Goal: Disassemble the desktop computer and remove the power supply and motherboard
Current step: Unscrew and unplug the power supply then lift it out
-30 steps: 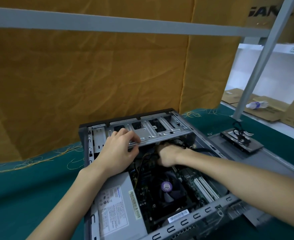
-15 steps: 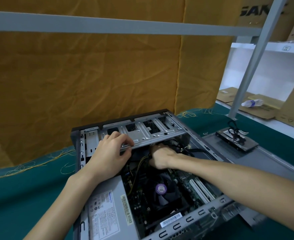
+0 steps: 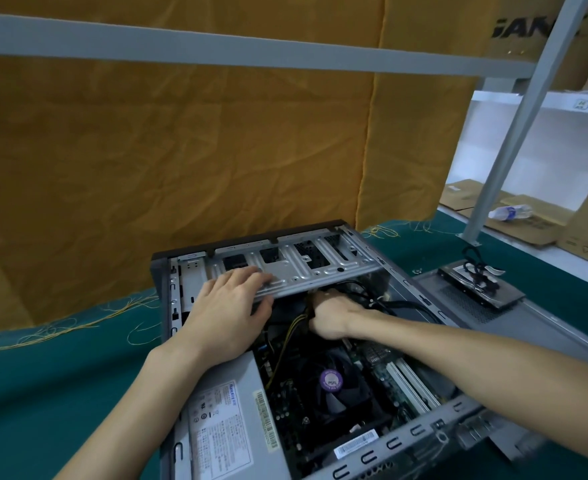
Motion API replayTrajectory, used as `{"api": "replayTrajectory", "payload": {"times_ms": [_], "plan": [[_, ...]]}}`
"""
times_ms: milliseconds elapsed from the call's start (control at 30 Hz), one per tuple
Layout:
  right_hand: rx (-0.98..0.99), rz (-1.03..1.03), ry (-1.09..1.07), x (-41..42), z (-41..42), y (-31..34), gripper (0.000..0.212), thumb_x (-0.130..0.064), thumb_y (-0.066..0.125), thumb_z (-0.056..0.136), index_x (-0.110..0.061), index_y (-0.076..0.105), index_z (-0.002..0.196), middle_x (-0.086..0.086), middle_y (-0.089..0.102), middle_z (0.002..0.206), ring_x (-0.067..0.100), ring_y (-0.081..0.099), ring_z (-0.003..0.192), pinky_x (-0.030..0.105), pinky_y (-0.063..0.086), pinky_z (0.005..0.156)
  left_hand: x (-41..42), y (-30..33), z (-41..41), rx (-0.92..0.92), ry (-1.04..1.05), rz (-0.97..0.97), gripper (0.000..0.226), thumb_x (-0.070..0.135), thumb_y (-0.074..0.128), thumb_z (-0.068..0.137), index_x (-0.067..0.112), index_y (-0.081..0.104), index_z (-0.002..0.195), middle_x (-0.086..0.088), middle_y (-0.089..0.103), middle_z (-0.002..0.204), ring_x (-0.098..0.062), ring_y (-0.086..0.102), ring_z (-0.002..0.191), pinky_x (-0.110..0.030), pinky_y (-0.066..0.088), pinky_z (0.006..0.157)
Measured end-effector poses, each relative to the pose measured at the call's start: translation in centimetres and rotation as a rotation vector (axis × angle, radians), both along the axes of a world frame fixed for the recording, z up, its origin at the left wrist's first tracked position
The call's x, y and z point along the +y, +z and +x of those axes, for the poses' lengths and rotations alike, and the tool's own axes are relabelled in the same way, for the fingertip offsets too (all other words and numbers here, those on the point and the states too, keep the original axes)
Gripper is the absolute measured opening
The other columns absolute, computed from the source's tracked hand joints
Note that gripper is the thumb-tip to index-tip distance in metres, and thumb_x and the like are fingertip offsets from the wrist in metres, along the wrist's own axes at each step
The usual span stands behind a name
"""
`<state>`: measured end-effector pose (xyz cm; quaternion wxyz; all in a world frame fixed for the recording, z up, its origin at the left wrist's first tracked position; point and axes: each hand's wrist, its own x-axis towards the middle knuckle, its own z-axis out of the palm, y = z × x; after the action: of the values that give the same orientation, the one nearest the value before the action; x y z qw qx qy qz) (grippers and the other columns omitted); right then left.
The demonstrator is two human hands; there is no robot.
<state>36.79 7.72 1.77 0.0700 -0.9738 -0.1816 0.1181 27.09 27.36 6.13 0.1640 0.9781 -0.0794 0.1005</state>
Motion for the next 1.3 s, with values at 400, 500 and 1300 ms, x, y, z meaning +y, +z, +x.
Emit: {"api": "replayTrajectory", "payload": {"times_ms": [400,500,1300], "plan": [[-0.032,0.045,-0.066,0.9,-0.5,-0.1,0.033,-0.023,0.066,0.088,-0.004,0.064,0.114,0.017,0.069,0.114,0.033,0.070,0.101,0.028,0.047,0.069,0.2,0.1,0.0,0.010,-0.014,0.039,0.048,0.044,0.043,0.105,0.035,0.037,0.151,0.012,0.034,0.158,-0.015,0.027,0.148,-0.038,0.023,0.118],[-0.017,0.084,-0.091,0.5,-0.2,0.2,0.036,-0.024,0.064,0.087,-0.004,0.064,0.118,0.019,0.067,0.119,0.035,0.068,0.104,0.029,0.051,0.074,0.2,0.0,0.0,0.015,-0.015,0.044,0.049,0.044,0.043,0.105,0.035,0.036,0.152,0.011,0.032,0.160,-0.015,0.026,0.149,-0.036,0.022,0.118],[0.033,0.056,-0.028,0.6,0.0,0.6,0.039,-0.026,0.063,0.096,0.004,0.063,0.121,0.025,0.065,0.124,0.038,0.066,0.110,0.036,0.055,0.086,0.5,-0.1,0.0,-0.010,-0.037,0.016,0.047,0.043,0.046,0.103,0.037,0.038,0.149,0.014,0.035,0.155,-0.015,0.028,0.145,-0.035,0.023,0.115]]}}
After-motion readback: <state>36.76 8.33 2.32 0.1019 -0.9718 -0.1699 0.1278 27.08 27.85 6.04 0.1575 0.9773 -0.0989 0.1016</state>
